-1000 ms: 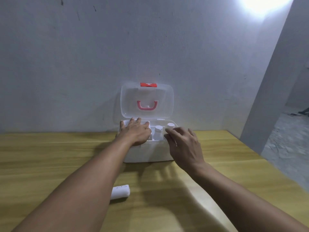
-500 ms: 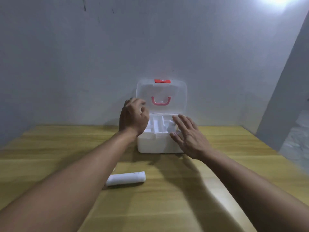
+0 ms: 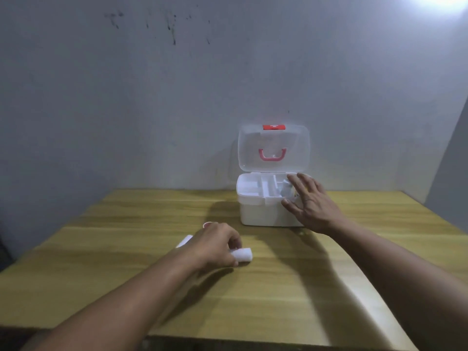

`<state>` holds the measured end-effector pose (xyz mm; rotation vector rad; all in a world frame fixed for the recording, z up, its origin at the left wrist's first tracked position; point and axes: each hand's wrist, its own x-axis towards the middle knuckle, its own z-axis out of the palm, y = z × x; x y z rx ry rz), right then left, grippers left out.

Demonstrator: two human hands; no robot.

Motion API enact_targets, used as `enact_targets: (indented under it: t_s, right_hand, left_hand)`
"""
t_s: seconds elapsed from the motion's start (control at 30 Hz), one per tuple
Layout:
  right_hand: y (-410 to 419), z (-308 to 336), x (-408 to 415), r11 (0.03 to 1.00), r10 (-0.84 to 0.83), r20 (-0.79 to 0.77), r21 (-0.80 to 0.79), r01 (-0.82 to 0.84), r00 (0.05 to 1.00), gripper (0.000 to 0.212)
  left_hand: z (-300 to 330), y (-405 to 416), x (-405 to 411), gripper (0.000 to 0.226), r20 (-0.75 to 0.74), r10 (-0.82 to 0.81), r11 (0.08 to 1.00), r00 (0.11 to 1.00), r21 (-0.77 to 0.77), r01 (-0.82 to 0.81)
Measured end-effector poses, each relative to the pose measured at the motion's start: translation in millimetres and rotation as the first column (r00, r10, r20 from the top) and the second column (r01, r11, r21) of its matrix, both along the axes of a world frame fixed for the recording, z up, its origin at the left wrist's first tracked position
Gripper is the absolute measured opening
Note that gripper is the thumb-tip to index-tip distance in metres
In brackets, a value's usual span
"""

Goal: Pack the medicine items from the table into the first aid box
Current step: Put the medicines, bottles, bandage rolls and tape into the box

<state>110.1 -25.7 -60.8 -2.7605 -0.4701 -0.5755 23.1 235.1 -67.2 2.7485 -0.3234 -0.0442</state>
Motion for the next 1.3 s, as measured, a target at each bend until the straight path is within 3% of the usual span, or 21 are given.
enact_targets:
  t_s: [0.07,0.17,0.3,0.47,0.63,0.83,0.9,1.0,1.2,1.3]
  right_hand:
    - [0,0,1,1.000,-0.001,-0.009,-0.001,0.001,1.000,0.070]
    - [-2,-2,2,1.000,-0.004,-0.008,0.006,0.004,1.000,0.070]
    - [-2,-6,4,1.000,-0.003,0.008,0.015,0.003,1.000,0.071]
    - [-4,-8,7,1.000,-0.002,0.004,0.030,0.002,1.000,0.071]
    - [-5,-9,7,0.999,0.011,0.014,0.044,-0.012,1.000,0.070]
    - [-5,-8,6,0.999,0.010,0.009,0.046,-0.010,1.000,0.070]
    - [-5,-8,6,0.999,0.012,0.008,0.049,-0.012,1.000,0.071]
    - [-5,-8,6,0.999,0.010,0.001,0.052,-0.010,1.000,0.071]
    - [-4,-8,4,0.999,0.005,-0.004,0.051,-0.004,1.000,0.072]
    - [-4,-8,4,0.998,-0.003,-0.010,0.056,0.003,1.000,0.072]
  left_hand:
    - [-2,1,-3,0.040,0.014,0.021,1.000,1.000,-0.009,-0.021]
    - [-2,4,-7,0.033,0.046,0.031,0.998,0.998,0.050,-0.033]
    - [-4,11,-14,0.029,0.075,0.073,0.997,0.995,-0.004,-0.073]
    - [-8,24,-23,0.050,0.174,0.112,0.993,0.978,-0.048,-0.105]
    - [-14,34,-37,0.031,0.194,0.175,0.984,0.965,-0.078,-0.163]
    - [-16,51,-42,0.060,0.277,0.299,0.953,0.913,-0.128,-0.274]
    - [-16,54,-40,0.063,0.234,0.364,0.928,0.901,-0.175,-0.329]
    - [-18,59,-34,0.074,0.093,0.368,0.929,0.925,-0.075,-0.362]
    - [-17,58,-16,0.046,0.213,0.453,0.892,0.866,-0.093,-0.443]
    - [-9,53,-3,0.036,0.325,0.378,0.925,0.867,-0.088,-0.370]
